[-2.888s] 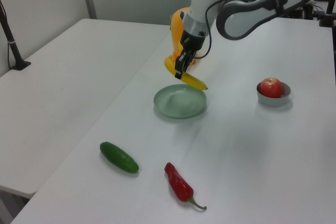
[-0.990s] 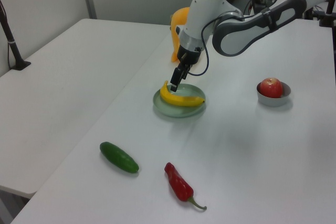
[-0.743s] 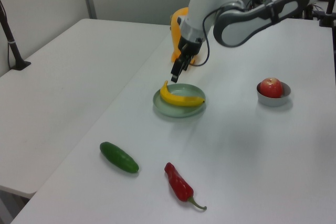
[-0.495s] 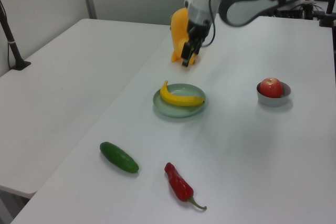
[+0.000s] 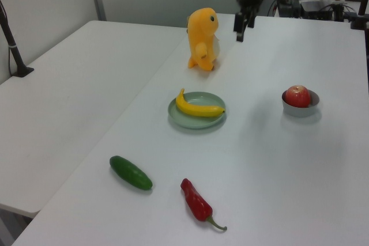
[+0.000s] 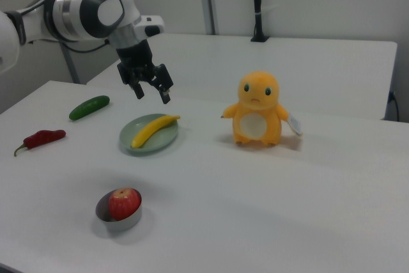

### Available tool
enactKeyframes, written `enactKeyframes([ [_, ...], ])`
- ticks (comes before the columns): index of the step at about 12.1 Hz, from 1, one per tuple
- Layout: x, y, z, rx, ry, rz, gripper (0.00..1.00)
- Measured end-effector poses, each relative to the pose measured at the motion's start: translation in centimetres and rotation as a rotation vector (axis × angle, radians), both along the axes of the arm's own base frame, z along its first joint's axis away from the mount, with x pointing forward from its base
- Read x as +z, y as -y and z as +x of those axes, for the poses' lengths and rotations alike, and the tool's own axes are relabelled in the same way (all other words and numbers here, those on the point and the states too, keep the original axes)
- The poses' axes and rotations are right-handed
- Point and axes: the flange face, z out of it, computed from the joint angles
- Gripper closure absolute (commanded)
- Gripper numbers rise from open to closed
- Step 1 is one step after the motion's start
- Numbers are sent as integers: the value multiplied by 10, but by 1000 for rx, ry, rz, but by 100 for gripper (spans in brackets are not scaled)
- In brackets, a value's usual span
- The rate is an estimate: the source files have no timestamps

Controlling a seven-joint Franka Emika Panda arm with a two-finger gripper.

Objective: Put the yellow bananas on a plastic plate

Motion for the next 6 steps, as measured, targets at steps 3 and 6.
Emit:
enactKeyframes([
  [3, 22, 38, -34, -2, -18, 16, 0],
  [6, 32, 44, -74, -15, -110, 7, 0],
])
